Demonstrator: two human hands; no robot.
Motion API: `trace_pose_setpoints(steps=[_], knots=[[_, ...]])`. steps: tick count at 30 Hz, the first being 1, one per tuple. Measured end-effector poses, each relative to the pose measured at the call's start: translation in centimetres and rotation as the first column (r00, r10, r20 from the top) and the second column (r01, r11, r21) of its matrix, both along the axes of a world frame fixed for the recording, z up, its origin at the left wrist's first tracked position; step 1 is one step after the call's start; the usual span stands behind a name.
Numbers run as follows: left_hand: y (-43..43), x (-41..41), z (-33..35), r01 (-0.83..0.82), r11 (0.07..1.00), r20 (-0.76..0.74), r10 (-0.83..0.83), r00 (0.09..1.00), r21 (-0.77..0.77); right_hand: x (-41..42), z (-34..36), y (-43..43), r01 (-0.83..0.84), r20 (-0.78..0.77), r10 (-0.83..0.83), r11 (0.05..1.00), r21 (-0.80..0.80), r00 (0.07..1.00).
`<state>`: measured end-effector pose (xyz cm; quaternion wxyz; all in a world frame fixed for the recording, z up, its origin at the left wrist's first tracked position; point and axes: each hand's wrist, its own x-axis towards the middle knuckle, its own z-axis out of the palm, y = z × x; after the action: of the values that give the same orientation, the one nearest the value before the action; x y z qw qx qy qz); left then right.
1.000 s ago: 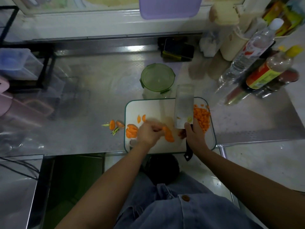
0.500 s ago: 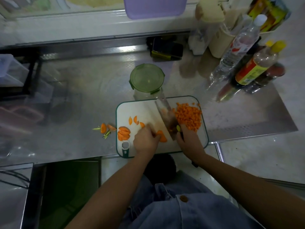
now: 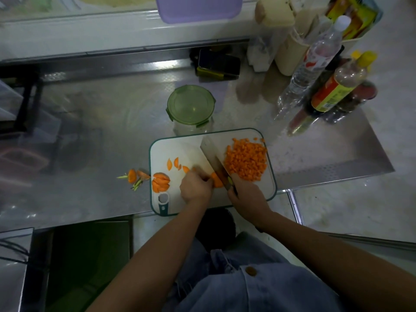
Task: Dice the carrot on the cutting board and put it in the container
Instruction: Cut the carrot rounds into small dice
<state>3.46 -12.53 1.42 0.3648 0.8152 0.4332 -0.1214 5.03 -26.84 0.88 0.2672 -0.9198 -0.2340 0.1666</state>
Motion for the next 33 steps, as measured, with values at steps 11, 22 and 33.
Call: trace_pose_setpoints(steps=[11,22,33], knots=[[0.1,0.7,-0.4,-0.067,0.997,0.018,0.068,0.998,-0.036,2.3,0.7,0.1,-0.031,0.019,0.033,0.997,-0.071,0.999],[0.6,1.2,-0.8,-0.095,0.993,-0.011,0.095,0.995,-0.076,0.6,1.5,-0.1,-0.058,-0.073,0.050,0.992,-0.111,0.996],[1.5,2.1,-0.9,-0.005,0.996,-0.059,0.000,0.998,-0.092,0.0,0.8,1.0,-0.032,-0.135,0.011,0.988,-0.152,0.991]])
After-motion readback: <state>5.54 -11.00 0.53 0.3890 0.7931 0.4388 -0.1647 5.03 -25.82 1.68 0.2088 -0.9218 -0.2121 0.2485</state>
